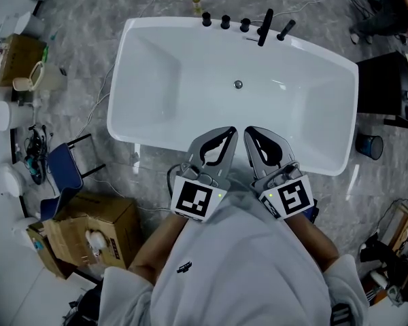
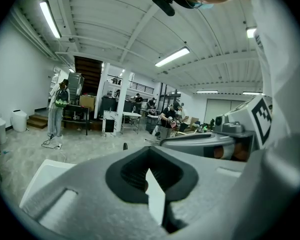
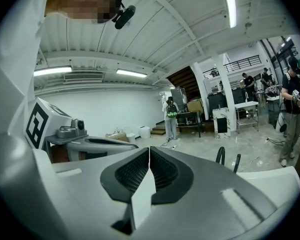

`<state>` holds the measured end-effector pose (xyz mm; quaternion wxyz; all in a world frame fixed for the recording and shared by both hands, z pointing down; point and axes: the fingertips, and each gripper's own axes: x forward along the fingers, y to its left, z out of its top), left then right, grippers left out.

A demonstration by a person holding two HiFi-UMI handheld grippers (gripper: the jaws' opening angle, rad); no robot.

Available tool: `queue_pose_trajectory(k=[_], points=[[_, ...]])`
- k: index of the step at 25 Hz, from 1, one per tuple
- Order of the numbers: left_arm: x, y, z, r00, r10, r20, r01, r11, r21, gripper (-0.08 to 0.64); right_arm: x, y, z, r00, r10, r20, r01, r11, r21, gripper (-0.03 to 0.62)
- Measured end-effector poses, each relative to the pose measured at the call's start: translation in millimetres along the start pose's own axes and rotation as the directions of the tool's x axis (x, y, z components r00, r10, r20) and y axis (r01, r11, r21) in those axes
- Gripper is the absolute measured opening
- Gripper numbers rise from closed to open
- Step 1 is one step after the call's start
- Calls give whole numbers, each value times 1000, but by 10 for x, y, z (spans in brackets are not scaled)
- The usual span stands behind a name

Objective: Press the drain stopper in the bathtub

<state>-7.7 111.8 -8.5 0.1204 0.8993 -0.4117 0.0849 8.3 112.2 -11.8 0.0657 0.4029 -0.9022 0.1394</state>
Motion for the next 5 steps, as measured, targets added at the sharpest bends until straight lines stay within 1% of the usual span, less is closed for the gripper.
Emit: queue_pose_trajectory(k=[5], points=[[-2,38,1,1000,0,-3,0,1000,8,-2,51,27,11,1000,9,-2,-9,1000,-6,0]])
